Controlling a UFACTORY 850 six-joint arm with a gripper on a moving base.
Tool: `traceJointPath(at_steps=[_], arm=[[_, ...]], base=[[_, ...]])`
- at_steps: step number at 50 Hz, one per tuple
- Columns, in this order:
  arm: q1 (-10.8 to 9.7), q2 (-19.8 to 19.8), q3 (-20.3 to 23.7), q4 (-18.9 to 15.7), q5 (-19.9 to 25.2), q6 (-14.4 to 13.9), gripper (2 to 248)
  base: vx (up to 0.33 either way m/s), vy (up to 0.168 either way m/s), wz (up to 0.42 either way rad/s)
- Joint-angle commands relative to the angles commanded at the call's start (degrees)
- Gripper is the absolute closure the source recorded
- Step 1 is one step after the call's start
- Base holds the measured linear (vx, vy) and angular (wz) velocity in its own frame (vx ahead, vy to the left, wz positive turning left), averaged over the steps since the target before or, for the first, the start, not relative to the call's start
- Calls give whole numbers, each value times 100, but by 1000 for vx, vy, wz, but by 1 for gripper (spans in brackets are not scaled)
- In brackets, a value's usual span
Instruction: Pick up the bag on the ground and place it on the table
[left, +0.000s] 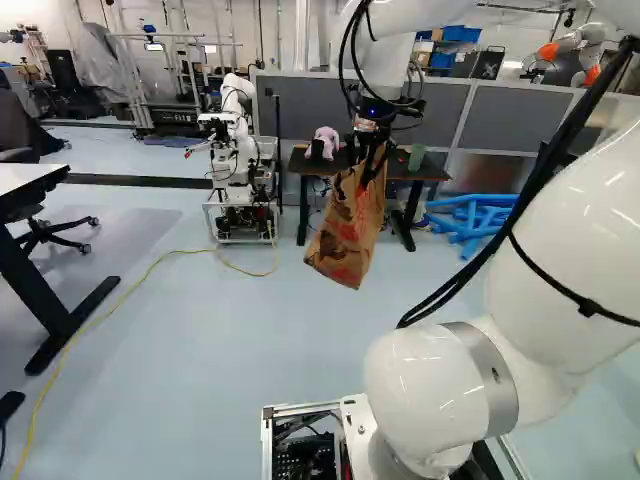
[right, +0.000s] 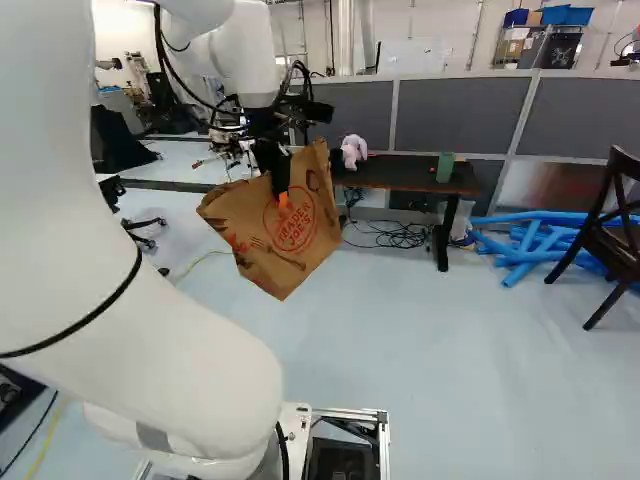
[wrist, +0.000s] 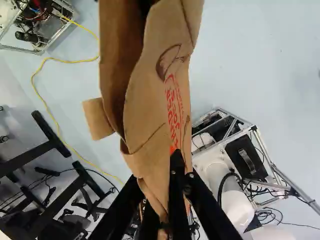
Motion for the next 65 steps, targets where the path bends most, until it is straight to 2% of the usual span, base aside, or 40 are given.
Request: traceJointPath(at_steps=[65], arm=[[0, 0, 0, 0, 0, 0, 229]], base=[[120, -71, 3]])
